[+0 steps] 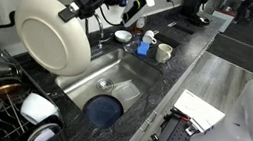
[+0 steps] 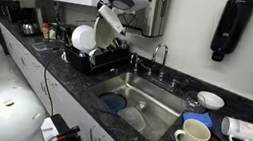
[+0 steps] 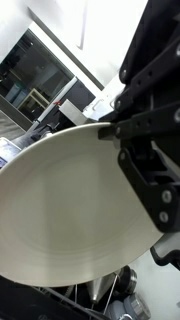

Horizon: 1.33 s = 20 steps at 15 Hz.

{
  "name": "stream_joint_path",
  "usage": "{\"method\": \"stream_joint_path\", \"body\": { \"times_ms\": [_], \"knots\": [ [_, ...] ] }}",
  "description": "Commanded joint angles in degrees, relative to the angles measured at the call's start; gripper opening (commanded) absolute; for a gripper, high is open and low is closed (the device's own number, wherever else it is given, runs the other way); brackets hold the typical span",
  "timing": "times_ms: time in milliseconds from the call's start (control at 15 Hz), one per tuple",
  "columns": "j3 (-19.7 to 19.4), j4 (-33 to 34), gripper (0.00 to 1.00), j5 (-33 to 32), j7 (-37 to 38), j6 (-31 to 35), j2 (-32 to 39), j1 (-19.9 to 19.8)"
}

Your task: Put the plate on the drying rack

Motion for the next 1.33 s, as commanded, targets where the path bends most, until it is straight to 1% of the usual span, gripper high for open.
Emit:
{"method": "stream_joint_path", "body": {
  "times_ms": [0, 200, 333, 400, 467, 667, 933, 1000, 1133, 1267],
  "knots": [
    [1.3, 9.2, 0.01, 1.7, -4.6, -4.3, 8.8, -0.8],
    [3.1, 14.5, 0.01, 1.0, -4.3, -4.9, 13.1, -0.2],
    [5.0, 16.0, 0.01, 1.4, -3.5, -1.5, 14.0, 0.8],
    [6.0, 15.8, 0.01, 1.3, -3.5, 1.0, 13.8, 1.4],
    [5.0, 13.8, 0.06, 0.4, -3.4, -1.9, 12.6, 0.0],
    [6.4, 14.6, 0.06, 0.4, -3.1, 0.3, 13.0, 1.1],
    [6.4, 14.7, 0.06, 0.4, -3.1, 0.5, 13.0, 1.0],
    [6.4, 14.7, 0.01, 0.4, -3.1, 0.5, 13.0, 1.0],
    [6.9, 13.8, 0.01, 3.6, -1.5, 3.0, 12.6, 1.5],
    [7.9, 12.5, 0.01, 8.4, -0.3, 6.4, 12.0, 2.4]
  ]
}}
